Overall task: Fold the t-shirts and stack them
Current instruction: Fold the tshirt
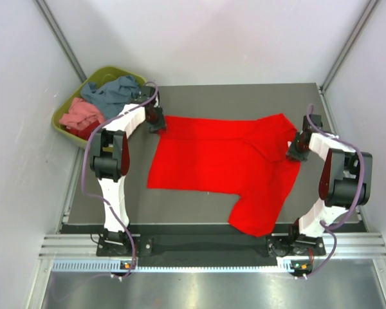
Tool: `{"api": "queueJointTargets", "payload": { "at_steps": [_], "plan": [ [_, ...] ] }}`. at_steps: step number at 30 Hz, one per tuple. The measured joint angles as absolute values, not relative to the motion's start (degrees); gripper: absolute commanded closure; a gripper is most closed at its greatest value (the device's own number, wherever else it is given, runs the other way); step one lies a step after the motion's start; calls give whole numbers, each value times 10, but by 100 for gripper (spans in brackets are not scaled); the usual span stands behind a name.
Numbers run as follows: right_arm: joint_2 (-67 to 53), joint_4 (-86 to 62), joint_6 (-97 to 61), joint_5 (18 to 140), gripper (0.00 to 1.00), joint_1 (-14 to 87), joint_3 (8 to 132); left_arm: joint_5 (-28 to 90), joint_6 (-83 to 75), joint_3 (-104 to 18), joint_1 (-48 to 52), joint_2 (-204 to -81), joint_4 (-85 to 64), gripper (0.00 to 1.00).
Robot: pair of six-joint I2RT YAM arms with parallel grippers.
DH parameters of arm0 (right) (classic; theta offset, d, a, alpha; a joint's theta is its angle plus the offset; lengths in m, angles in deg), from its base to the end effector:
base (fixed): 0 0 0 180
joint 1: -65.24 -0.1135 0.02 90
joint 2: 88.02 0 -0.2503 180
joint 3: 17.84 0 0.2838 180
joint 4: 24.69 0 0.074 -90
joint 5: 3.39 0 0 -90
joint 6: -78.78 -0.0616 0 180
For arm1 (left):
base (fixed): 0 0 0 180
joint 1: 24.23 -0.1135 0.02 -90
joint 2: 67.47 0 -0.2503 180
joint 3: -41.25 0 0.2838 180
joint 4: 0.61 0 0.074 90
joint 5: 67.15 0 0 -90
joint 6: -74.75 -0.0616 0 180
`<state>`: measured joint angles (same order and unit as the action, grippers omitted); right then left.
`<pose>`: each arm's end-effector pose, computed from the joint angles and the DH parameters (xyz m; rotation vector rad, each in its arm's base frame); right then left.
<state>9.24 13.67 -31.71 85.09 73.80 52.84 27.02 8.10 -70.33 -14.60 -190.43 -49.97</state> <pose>0.3591 -0.0524 0.1120 0.6714 2.6231 0.0983 0.4928 -0.0882 0.1494 -0.2923 2.6414 -0.2897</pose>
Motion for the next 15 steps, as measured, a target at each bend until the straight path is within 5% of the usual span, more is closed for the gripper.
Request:
{"api": "queueJointTargets", "payload": {
  "at_steps": [4,15],
  "plan": [
    [92,137,-310,855,100,736,528,256,73,-704,-146,-1904,-513,55],
    [37,147,-312,888,100,736,528,226,71,-700,-146,-1902,-520,52]
  ]
}}
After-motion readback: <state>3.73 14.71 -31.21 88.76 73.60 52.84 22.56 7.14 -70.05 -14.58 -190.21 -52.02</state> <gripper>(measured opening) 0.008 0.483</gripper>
